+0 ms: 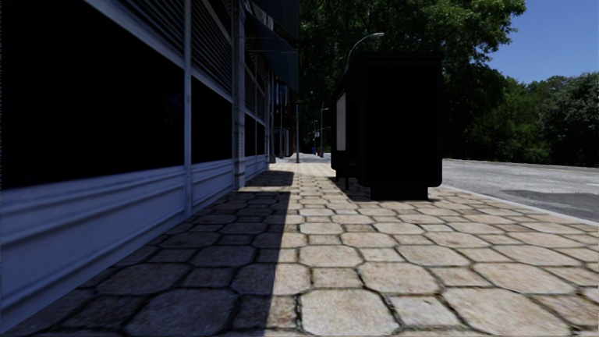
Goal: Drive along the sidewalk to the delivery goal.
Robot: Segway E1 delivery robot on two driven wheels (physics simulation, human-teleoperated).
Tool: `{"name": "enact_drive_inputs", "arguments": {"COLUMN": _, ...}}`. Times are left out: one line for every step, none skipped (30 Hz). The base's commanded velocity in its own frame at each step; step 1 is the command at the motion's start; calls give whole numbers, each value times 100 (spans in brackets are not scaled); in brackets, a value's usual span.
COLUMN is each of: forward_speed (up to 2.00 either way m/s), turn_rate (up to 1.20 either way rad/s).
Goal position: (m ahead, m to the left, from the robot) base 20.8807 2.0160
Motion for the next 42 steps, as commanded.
{"name": "enact_drive_inputs", "arguments": {"forward_speed": 200, "turn_rate": 0}}
{"name": "enact_drive_inputs", "arguments": {"forward_speed": 200, "turn_rate": 0}}
{"name": "enact_drive_inputs", "arguments": {"forward_speed": 200, "turn_rate": 0}}
{"name": "enact_drive_inputs", "arguments": {"forward_speed": 200, "turn_rate": 0}}
{"name": "enact_drive_inputs", "arguments": {"forward_speed": 200, "turn_rate": 0}}
{"name": "enact_drive_inputs", "arguments": {"forward_speed": 200, "turn_rate": 0}}
{"name": "enact_drive_inputs", "arguments": {"forward_speed": 200, "turn_rate": 0}}
{"name": "enact_drive_inputs", "arguments": {"forward_speed": 200, "turn_rate": 0}}
{"name": "enact_drive_inputs", "arguments": {"forward_speed": 200, "turn_rate": 0}}
{"name": "enact_drive_inputs", "arguments": {"forward_speed": 200, "turn_rate": 0}}
{"name": "enact_drive_inputs", "arguments": {"forward_speed": 200, "turn_rate": 0}}
{"name": "enact_drive_inputs", "arguments": {"forward_speed": 200, "turn_rate": 0}}
{"name": "enact_drive_inputs", "arguments": {"forward_speed": 200, "turn_rate": 0}}
{"name": "enact_drive_inputs", "arguments": {"forward_speed": 200, "turn_rate": 0}}
{"name": "enact_drive_inputs", "arguments": {"forward_speed": 200, "turn_rate": 0}}
{"name": "enact_drive_inputs", "arguments": {"forward_speed": 200, "turn_rate": 0}}
{"name": "enact_drive_inputs", "arguments": {"forward_speed": 200, "turn_rate": 0}}
{"name": "enact_drive_inputs", "arguments": {"forward_speed": 200, "turn_rate": 0}}
{"name": "enact_drive_inputs", "arguments": {"forward_speed": 200, "turn_rate": 0}}
{"name": "enact_drive_inputs", "arguments": {"forward_speed": 200, "turn_rate": 0}}
{"name": "enact_drive_inputs", "arguments": {"forward_speed": 200, "turn_rate": 0}}
{"name": "enact_drive_inputs", "arguments": {"forward_speed": 200, "turn_rate": 0}}
{"name": "enact_drive_inputs", "arguments": {"forward_speed": 200, "turn_rate": 0}}
{"name": "enact_drive_inputs", "arguments": {"forward_speed": 200, "turn_rate": 0}}
{"name": "enact_drive_inputs", "arguments": {"forward_speed": 200, "turn_rate": 0}}
{"name": "enact_drive_inputs", "arguments": {"forward_speed": 200, "turn_rate": 0}}
{"name": "enact_drive_inputs", "arguments": {"forward_speed": 200, "turn_rate": 0}}
{"name": "enact_drive_inputs", "arguments": {"forward_speed": 200, "turn_rate": 0}}
{"name": "enact_drive_inputs", "arguments": {"forward_speed": 200, "turn_rate": 0}}
{"name": "enact_drive_inputs", "arguments": {"forward_speed": 200, "turn_rate": 0}}
{"name": "enact_drive_inputs", "arguments": {"forward_speed": 200, "turn_rate": 0}}
{"name": "enact_drive_inputs", "arguments": {"forward_speed": 200, "turn_rate": 0}}
{"name": "enact_drive_inputs", "arguments": {"forward_speed": 200, "turn_rate": 0}}
{"name": "enact_drive_inputs", "arguments": {"forward_speed": 200, "turn_rate": 0}}
{"name": "enact_drive_inputs", "arguments": {"forward_speed": 200, "turn_rate": 0}}
{"name": "enact_drive_inputs", "arguments": {"forward_speed": 200, "turn_rate": 0}}
{"name": "enact_drive_inputs", "arguments": {"forward_speed": 200, "turn_rate": 0}}
{"name": "enact_drive_inputs", "arguments": {"forward_speed": 200, "turn_rate": 0}}
{"name": "enact_drive_inputs", "arguments": {"forward_speed": 200, "turn_rate": 0}}
{"name": "enact_drive_inputs", "arguments": {"forward_speed": 200, "turn_rate": 0}}
{"name": "enact_drive_inputs", "arguments": {"forward_speed": 200, "turn_rate": 0}}
{"name": "enact_drive_inputs", "arguments": {"forward_speed": 200, "turn_rate": 0}}
